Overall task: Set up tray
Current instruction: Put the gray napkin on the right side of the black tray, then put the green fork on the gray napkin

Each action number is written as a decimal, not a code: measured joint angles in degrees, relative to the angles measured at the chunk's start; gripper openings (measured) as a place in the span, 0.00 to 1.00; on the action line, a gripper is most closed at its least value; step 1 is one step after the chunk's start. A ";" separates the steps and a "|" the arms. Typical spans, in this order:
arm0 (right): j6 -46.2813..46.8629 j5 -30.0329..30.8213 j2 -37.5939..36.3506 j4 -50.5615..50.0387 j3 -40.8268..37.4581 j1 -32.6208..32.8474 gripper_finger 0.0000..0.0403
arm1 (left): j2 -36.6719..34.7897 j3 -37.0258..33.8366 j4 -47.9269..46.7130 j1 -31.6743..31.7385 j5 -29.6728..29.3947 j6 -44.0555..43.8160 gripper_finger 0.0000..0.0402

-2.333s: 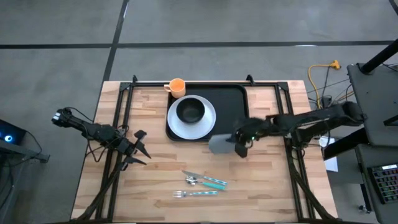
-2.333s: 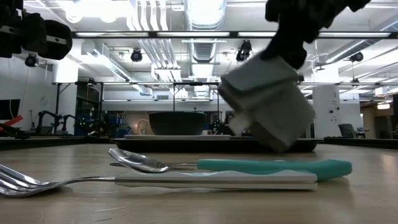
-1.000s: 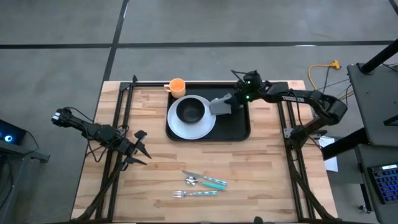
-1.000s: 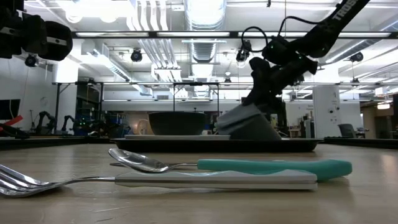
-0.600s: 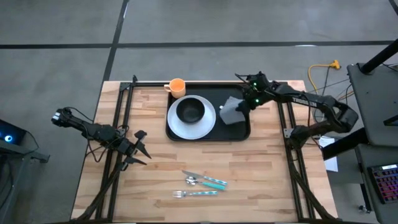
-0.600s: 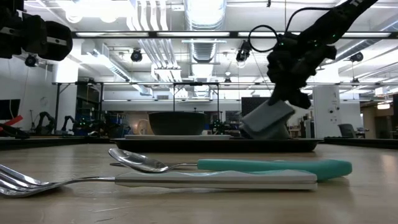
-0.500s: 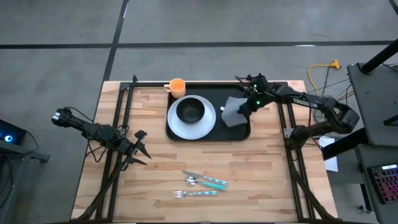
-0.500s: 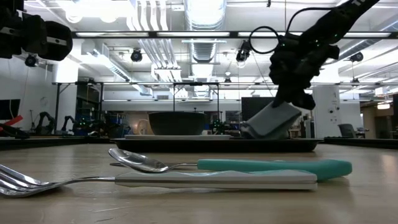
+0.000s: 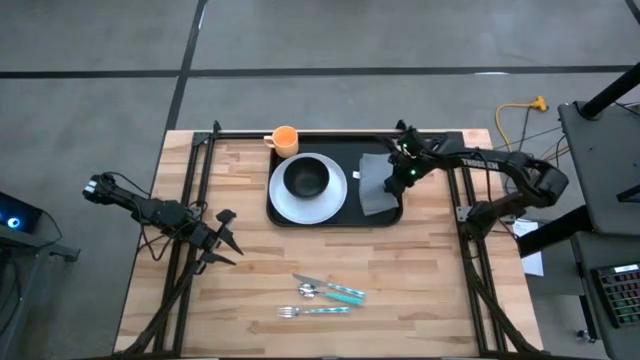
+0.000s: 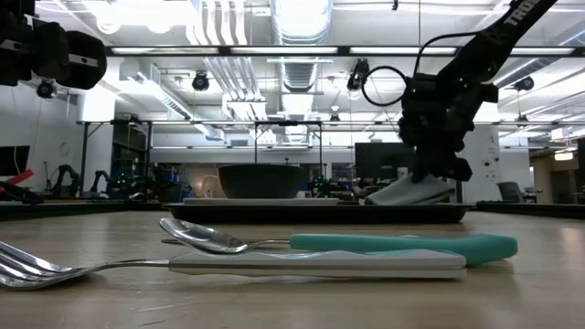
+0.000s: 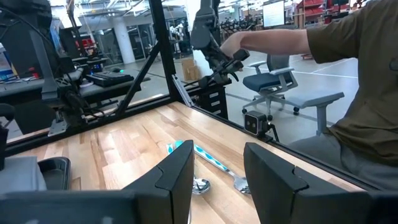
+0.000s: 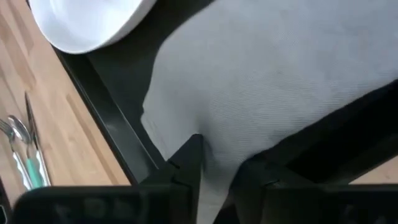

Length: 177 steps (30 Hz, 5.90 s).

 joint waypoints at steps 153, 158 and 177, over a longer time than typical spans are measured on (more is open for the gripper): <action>10.75 24.76 26.74 -7.97 40.56 56.95 0.25 | 0.99 0.02 0.02 0.01 0.00 0.00 0.30; 10.96 21.69 34.25 -13.74 49.76 59.09 0.25 | 1.20 0.02 -0.01 -0.01 0.00 0.00 0.30; 10.09 23.49 56.03 -27.69 80.14 65.45 0.23 | 1.62 0.02 0.00 -0.01 0.00 0.00 0.30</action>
